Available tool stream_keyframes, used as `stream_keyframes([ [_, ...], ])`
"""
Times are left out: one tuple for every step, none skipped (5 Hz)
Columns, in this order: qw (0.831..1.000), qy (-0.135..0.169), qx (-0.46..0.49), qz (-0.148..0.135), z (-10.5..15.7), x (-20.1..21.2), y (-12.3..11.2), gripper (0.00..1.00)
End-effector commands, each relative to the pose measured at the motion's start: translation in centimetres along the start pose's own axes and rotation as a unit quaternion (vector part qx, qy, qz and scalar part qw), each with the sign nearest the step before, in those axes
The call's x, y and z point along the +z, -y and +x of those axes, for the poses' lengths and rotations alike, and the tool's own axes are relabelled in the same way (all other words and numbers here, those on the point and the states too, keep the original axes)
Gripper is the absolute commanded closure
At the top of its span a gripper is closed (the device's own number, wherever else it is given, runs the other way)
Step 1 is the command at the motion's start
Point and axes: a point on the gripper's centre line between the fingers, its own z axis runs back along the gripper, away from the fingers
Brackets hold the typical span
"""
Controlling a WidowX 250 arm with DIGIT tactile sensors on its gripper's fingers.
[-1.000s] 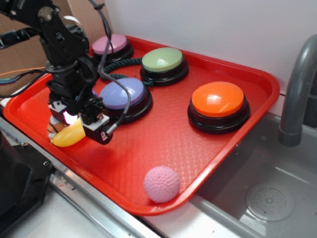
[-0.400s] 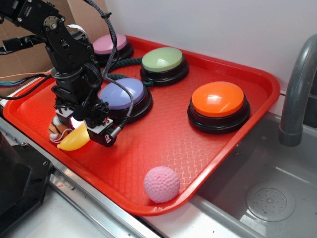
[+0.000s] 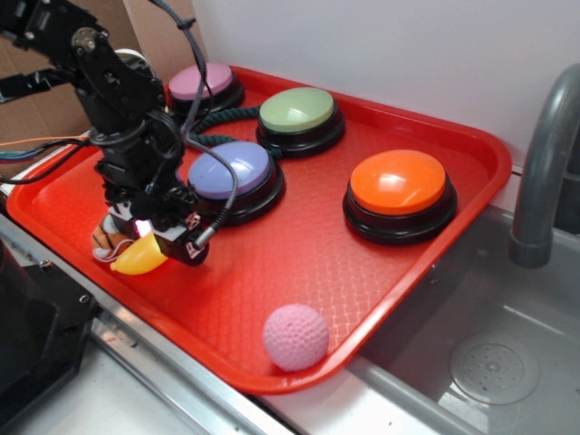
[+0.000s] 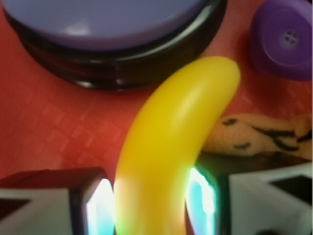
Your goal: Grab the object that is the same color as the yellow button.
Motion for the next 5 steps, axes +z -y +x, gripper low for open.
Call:
stream_keyframes([
  [1.0, 0.011, -0.014, 0.008, 1.2, 4.1, 0.9, 1.0],
  [1.0, -0.002, -0.022, 0.018, 2.8, 7.7, 1.1, 1.0],
  [0.999, -0.007, -0.044, 0.017, 4.7, 11.4, 1.9, 1.0],
  [0.998, 0.012, -0.065, 0.02, 5.5, 14.1, 2.6, 1.0],
  [0.997, -0.006, -0.079, 0.024, 5.6, 14.6, 2.6, 1.0],
])
